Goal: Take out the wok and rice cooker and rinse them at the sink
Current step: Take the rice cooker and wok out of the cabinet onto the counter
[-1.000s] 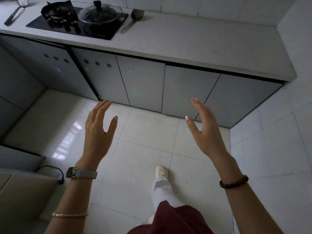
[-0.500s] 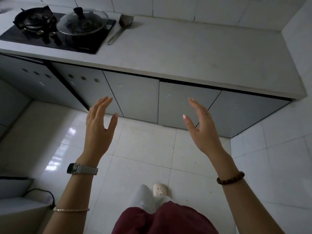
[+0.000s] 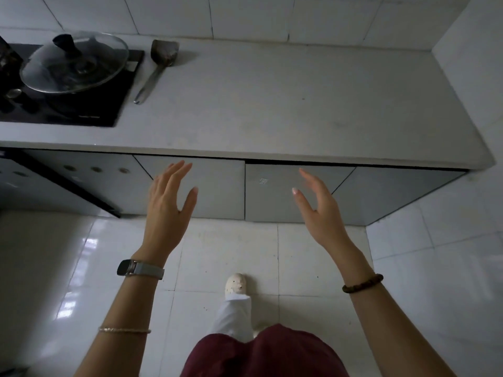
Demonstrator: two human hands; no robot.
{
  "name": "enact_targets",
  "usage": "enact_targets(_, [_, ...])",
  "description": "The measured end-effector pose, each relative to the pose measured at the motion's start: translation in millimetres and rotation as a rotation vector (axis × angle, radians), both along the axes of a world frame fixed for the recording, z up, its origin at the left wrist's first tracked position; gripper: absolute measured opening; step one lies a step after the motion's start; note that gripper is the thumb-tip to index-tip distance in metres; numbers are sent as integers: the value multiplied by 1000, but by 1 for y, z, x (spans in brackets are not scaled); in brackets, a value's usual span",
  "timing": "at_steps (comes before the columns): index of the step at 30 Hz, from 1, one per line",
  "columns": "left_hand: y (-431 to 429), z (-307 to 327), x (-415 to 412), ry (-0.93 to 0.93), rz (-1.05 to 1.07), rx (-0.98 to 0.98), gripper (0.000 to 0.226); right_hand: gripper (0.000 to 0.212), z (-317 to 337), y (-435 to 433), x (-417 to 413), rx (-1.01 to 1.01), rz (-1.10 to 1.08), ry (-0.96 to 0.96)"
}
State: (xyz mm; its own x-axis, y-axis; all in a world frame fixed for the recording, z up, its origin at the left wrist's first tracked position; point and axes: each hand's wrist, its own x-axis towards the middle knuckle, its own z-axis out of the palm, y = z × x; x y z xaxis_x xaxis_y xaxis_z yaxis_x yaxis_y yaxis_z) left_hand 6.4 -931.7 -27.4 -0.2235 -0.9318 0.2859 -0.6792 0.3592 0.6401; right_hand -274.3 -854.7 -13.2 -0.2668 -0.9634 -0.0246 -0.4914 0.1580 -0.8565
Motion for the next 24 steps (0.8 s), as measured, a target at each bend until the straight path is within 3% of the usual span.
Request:
enact_targets(4, [-45, -17, -1, 10, -72, 49, 47, 45, -20, -47, 6, 22, -75, -87])
enact_targets(7, [-74, -30, -3, -24, -119, 73, 48, 39, -40, -78, 12, 75, -212, -286])
enact_targets(12, [-104, -48, -10, -43, -157, 81, 48, 30, -77, -125, 12, 253, -615, -1118])
enact_targets(15, [-117, -56, -20, -28, -155, 118, 47, 35, -102, -149, 7, 256, -740, -1422])
enact_targets(24, [-142, -67, -36, -55, -171, 119, 47, 54, -150, -207, 6, 277, -841, -1590])
